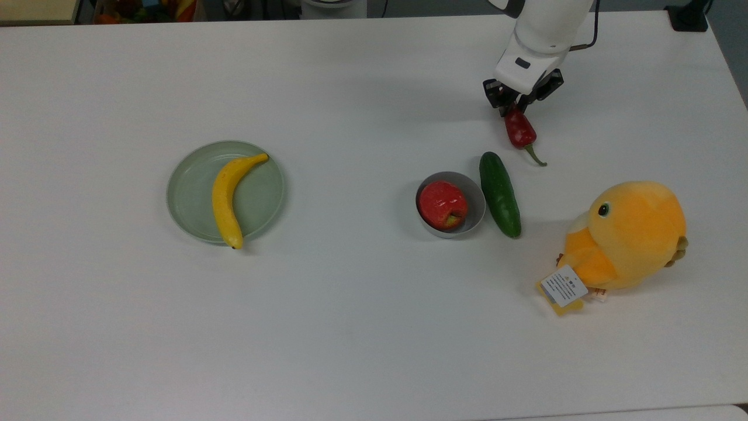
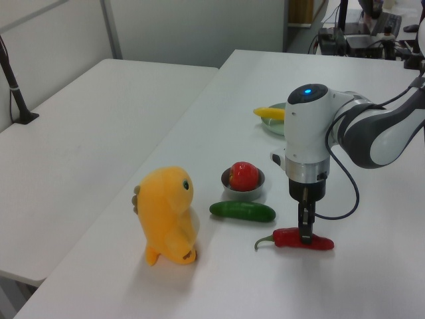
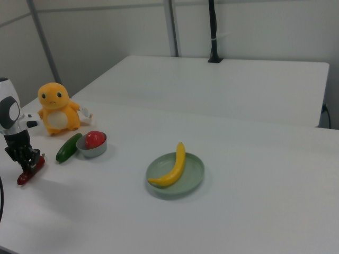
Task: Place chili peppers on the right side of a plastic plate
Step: 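Lower the gripper and close it on the red chili pepper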
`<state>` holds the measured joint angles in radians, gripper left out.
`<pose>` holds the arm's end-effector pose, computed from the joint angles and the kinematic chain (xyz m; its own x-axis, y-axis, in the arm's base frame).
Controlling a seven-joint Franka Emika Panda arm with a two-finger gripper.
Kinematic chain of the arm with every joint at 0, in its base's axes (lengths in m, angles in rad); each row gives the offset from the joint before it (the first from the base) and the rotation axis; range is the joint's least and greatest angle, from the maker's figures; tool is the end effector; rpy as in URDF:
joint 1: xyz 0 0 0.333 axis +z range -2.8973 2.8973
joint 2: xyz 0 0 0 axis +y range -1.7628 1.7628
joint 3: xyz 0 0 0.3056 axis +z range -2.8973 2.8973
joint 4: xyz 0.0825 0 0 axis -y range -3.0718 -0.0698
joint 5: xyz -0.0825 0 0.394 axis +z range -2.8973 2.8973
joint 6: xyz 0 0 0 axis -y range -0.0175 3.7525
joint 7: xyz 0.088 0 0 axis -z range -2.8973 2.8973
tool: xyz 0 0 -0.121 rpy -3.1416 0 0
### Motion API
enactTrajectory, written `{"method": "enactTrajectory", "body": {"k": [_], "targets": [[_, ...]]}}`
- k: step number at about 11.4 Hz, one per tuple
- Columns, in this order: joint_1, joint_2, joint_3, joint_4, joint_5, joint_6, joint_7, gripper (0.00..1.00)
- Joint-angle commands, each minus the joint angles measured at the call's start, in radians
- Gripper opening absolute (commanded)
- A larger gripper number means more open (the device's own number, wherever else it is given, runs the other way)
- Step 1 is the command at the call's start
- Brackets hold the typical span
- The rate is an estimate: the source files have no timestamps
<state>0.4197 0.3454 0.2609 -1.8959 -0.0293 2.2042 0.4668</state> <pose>0.4903 0.3876 0.2951 0.9748 0.2170 -0.0511 0.2147 -0.9756 -0.0462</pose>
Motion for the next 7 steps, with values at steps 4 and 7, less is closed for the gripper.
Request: {"method": "enactTrajectory", "body": {"k": [4,7], "targets": [[-0.024,-0.124,-0.005,-0.003,-0.031,0.014,0.003,0.0],[-0.109,-0.184,-0.011,0.001,-0.04,0.003,-0.016,0.0]]}}
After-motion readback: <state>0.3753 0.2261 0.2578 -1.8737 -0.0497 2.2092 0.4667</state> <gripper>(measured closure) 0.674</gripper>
